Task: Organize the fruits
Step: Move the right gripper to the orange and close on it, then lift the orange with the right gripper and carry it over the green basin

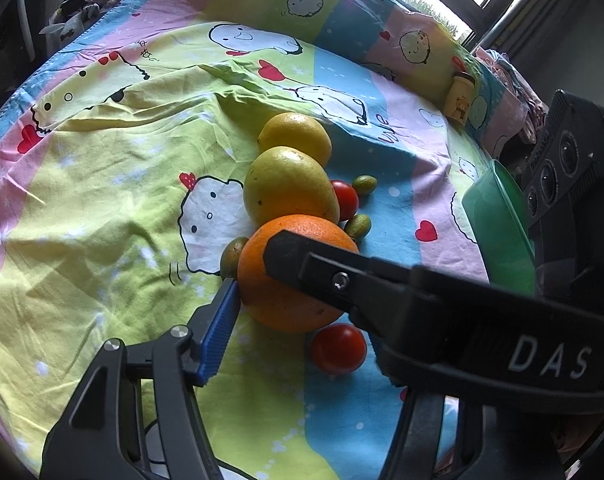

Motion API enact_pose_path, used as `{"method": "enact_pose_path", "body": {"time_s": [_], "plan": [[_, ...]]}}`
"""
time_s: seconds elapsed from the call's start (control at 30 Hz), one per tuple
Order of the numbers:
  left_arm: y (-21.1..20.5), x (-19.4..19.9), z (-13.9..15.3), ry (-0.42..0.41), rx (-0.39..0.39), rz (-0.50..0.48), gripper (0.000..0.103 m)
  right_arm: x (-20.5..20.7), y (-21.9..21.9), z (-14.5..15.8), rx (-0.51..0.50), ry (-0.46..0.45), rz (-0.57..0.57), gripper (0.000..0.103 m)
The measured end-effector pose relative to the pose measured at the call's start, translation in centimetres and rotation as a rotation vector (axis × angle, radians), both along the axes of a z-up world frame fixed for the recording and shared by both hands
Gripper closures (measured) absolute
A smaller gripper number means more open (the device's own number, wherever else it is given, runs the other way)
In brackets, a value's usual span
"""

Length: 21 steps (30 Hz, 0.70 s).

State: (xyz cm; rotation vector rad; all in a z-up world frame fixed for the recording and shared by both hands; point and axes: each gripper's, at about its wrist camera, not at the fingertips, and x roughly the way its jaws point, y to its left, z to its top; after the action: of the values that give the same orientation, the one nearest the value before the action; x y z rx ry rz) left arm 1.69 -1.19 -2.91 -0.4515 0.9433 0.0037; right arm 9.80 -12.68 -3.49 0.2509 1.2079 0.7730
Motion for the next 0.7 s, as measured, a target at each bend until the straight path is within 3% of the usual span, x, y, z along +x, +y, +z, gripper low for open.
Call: {"method": "enact_pose_path", "body": {"time_s": [0.7], "plan": [[-0.9,-0.8,2.3,-0.085,0.037,-0.008,0.042,-1.0,-1.0,2.1,0.043,-0.068,-0.014,0.037]]}}
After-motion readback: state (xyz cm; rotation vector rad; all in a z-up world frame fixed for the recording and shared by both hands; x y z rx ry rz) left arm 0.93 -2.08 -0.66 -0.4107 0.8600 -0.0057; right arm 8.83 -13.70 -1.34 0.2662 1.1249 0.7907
